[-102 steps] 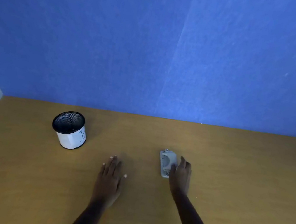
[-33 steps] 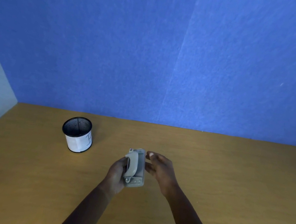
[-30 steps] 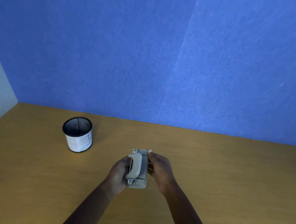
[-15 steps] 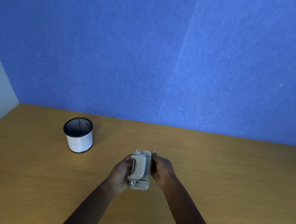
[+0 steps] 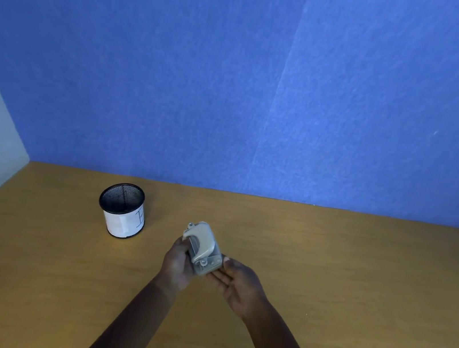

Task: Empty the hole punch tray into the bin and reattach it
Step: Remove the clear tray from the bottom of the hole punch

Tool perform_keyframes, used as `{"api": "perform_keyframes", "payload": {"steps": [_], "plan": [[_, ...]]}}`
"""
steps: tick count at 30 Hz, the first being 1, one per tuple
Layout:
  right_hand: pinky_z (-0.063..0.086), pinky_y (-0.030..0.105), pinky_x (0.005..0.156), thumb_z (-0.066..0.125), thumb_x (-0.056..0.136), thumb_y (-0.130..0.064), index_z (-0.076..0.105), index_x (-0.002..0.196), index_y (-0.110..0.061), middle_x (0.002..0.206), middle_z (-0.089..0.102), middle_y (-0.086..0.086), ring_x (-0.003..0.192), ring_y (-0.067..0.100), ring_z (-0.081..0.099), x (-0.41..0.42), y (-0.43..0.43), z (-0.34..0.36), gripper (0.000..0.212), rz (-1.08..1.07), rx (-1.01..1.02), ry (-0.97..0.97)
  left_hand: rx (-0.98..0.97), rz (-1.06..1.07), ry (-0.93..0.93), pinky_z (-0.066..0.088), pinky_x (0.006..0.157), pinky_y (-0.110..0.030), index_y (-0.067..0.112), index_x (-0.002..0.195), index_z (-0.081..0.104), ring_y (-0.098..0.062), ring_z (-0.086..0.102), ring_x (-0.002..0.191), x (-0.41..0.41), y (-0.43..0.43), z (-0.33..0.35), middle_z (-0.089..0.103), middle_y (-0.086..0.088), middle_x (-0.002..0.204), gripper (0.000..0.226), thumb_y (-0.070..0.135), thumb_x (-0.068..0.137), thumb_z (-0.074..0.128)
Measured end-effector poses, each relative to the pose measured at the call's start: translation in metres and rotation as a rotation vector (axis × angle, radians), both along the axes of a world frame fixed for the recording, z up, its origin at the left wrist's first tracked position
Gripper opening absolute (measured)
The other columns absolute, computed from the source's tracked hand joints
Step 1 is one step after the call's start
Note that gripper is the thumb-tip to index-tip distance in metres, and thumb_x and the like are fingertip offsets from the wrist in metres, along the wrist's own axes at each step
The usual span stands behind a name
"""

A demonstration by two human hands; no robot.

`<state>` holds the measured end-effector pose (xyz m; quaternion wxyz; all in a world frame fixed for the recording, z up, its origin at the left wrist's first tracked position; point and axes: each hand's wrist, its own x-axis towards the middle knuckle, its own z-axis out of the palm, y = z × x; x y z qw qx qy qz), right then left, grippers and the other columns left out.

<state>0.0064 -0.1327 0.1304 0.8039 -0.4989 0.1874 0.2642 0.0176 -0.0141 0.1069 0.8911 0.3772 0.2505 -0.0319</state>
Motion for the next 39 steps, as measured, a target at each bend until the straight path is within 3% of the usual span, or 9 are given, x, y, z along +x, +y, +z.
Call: {"api": "perform_keyframes", "payload": {"steps": [3, 7, 9, 12, 16, 20, 24, 29, 39], "plan": [[0.050, 0.032, 0.077, 0.030, 0.099, -0.005, 0.047, 0.126, 0.014, 0.121, 0.058, 0.028, 0.080, 0.022, 0.060, 0.000, 0.002, 0.000, 0.038, -0.030, -0.031, 0.029, -0.010, -0.005, -0.014, 0.050, 0.040, -0.018, 0.011, 0.087, 0.052, -0.019, 0.064, 0.054, -0.001, -0.002, 0.003, 0.053, -0.011, 0.082, 0.026, 0.011, 0.099, 0.029], [0.042, 0.039, 0.092, 0.031, 0.098, -0.002, 0.045, 0.127, 0.016, 0.105, 0.062, 0.023, 0.081, 0.025, 0.058, -0.003, -0.001, 0.000, 0.037, -0.067, 0.039, 0.105, -0.034, -0.046, -0.001, 0.052, 0.041, -0.019, 0.009, 0.088, 0.053, -0.016, 0.065, 0.049, -0.002, -0.002, 0.006, 0.053, -0.013, 0.083, 0.028, 0.013, 0.099, 0.027], [0.048, 0.036, 0.086, 0.032, 0.098, -0.003, 0.045, 0.127, 0.016, 0.121, 0.058, 0.027, 0.086, 0.027, 0.058, -0.002, -0.003, 0.000, 0.037, -0.044, 0.019, 0.101, -0.031, -0.059, 0.019, 0.051, 0.040, -0.019, 0.008, 0.086, 0.053, -0.012, 0.064, 0.042, -0.003, -0.001, 0.005, 0.058, -0.013, 0.077, 0.029, 0.013, 0.099, 0.028], [0.054, 0.030, 0.066, 0.033, 0.099, -0.015, 0.048, 0.127, 0.008, 0.103, 0.062, 0.017, 0.086, 0.024, 0.060, 0.002, -0.005, 0.003, 0.039, 0.025, -0.106, 0.006, -0.034, -0.086, 0.045, 0.051, 0.040, -0.019, 0.007, 0.083, 0.055, -0.017, 0.065, 0.045, -0.006, 0.000, 0.005, 0.068, -0.008, 0.057, 0.033, 0.015, 0.100, 0.028], [0.049, 0.031, 0.067, 0.037, 0.096, -0.036, 0.057, 0.110, -0.015, 0.099, 0.063, 0.006, 0.087, 0.022, 0.061, 0.007, -0.004, 0.010, 0.032, 0.128, -0.234, -0.165, -0.023, -0.165, 0.106, 0.048, 0.062, -0.034, 0.002, 0.094, 0.055, -0.028, 0.054, 0.070, -0.008, -0.006, 0.007, 0.060, -0.015, 0.076, 0.032, 0.021, 0.099, 0.030], [0.051, 0.031, 0.068, 0.050, 0.093, -0.023, 0.064, 0.106, -0.006, 0.094, 0.065, 0.012, 0.080, 0.023, 0.062, 0.007, -0.001, 0.015, 0.026, 0.176, -0.362, -0.265, -0.022, -0.203, 0.133, 0.043, 0.067, -0.038, 0.001, 0.079, 0.058, -0.029, 0.052, 0.070, -0.009, -0.011, 0.018, 0.066, -0.010, 0.047, 0.039, 0.025, 0.098, 0.033], [0.049, 0.029, 0.062, 0.049, 0.093, -0.019, 0.064, 0.082, -0.018, 0.084, 0.063, 0.009, 0.073, 0.020, 0.060, 0.003, -0.001, 0.015, 0.019, 0.190, -0.377, -0.297, -0.011, -0.188, 0.173, 0.042, 0.063, -0.037, 0.003, 0.076, 0.054, -0.027, 0.050, 0.069, -0.006, -0.008, 0.021, 0.063, -0.014, 0.059, 0.042, 0.028, 0.099, 0.031], [0.048, 0.028, 0.060, 0.049, 0.093, -0.018, 0.063, 0.081, -0.017, 0.083, 0.060, 0.009, 0.071, 0.020, 0.058, 0.002, 0.000, 0.017, 0.019, 0.194, -0.382, -0.325, 0.029, -0.186, 0.156, 0.041, 0.061, -0.034, 0.003, 0.075, 0.054, -0.026, 0.053, 0.064, -0.003, -0.008, 0.018, 0.063, -0.006, 0.041, 0.043, 0.025, 0.101, 0.028], [0.050, 0.024, 0.055, 0.049, 0.093, -0.015, 0.063, 0.082, -0.014, 0.076, 0.061, 0.006, 0.066, 0.018, 0.058, 0.003, -0.005, 0.020, 0.018, 0.147, -0.268, -0.307, 0.057, -0.174, 0.164, 0.038, 0.060, -0.034, 0.002, 0.073, 0.051, -0.025, 0.046, 0.067, -0.003, -0.010, 0.027, 0.049, -0.014, 0.074, 0.045, 0.020, 0.102, 0.022]]}}
